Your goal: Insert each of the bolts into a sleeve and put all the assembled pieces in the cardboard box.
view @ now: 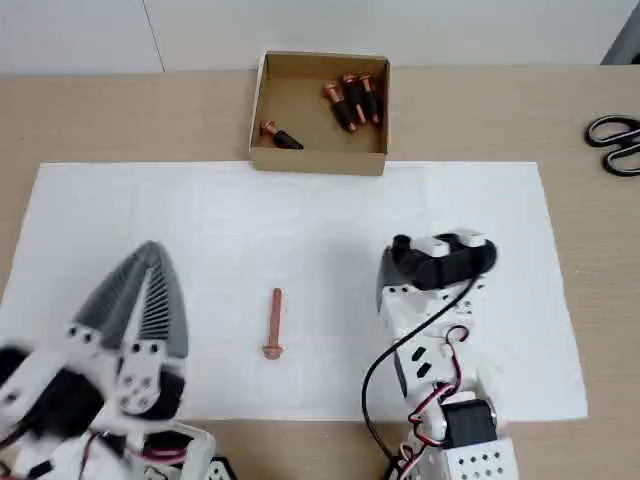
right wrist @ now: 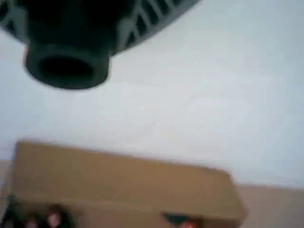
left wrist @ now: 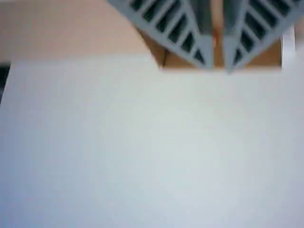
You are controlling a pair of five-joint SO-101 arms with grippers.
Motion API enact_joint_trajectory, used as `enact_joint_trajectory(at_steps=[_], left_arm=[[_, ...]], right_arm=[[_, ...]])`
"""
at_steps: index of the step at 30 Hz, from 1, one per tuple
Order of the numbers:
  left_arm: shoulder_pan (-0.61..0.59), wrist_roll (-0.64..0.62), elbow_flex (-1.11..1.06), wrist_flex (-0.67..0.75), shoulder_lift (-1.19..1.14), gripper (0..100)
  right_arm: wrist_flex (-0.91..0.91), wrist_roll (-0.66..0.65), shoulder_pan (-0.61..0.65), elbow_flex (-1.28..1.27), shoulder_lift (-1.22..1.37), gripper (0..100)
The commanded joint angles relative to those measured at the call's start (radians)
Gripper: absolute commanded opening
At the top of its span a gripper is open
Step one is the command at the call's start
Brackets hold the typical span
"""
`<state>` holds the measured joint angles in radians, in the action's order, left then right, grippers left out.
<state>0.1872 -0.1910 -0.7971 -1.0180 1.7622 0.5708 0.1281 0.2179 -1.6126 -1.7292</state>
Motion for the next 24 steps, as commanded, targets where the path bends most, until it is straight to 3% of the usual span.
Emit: enact_joint_trajectory(at_steps=[1,7,12,17,24], left_arm=[[0.008,-0.003,0.226,0.002,-0.143,1],[0.006,-0.005,0.507,-0.095,-0.557,1],[0.009,-0.005,0.420,-0.290,-0.902,1],[0.008,-0.015,0.390,-0.324,-1.109,1],[0.008,-0.514,0.384,-0.328,-1.232,1]], right_arm=[[-0.019,-0.006,-0.015,0.006,-0.031,0.4],[-0.019,-0.006,-0.016,-0.031,-0.041,0.4],[-0.018,-0.005,-0.016,-0.072,-0.041,0.4],[-0.018,-0.002,-0.012,-0.072,-0.035,0.4],[-0.018,-0.002,-0.008,-0.074,-0.033,0.4]])
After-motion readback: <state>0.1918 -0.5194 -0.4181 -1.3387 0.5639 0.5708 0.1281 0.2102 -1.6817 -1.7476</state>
